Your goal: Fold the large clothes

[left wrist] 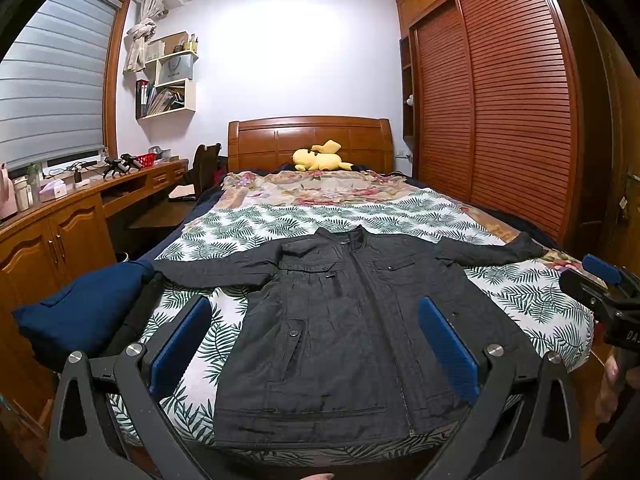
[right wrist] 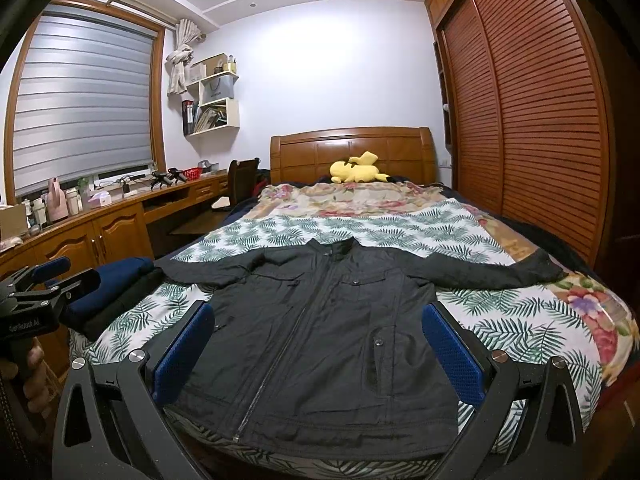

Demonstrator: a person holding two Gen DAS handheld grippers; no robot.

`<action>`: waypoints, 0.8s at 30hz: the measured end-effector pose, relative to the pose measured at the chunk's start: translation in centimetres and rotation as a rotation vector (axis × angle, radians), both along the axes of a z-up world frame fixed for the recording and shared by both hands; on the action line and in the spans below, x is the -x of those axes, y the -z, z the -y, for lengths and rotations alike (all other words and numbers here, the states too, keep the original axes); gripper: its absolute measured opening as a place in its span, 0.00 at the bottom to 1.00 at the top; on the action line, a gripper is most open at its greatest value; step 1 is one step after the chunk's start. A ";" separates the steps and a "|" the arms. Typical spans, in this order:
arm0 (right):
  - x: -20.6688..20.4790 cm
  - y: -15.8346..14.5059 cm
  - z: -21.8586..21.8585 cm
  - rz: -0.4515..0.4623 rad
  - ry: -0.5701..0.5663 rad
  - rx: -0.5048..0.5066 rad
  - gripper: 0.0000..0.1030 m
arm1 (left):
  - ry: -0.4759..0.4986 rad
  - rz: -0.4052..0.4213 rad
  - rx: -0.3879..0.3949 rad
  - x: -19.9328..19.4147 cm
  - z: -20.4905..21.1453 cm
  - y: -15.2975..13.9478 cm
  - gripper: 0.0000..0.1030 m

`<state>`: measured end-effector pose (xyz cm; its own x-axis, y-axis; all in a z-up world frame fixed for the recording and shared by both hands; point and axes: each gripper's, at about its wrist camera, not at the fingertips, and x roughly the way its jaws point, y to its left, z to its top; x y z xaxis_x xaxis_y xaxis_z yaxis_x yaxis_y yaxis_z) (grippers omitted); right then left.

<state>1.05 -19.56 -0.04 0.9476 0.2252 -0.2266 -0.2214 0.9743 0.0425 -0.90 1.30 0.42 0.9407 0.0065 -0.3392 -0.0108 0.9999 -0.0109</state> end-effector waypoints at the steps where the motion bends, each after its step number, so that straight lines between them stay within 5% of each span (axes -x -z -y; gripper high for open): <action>1: 0.1 0.0 0.0 0.000 0.000 0.001 1.00 | -0.001 0.000 -0.002 0.0 0.0 0.0 1.00; 24: -0.1 -0.1 0.0 -0.002 0.001 0.000 1.00 | -0.001 0.001 -0.009 0.0 0.4 0.0 1.00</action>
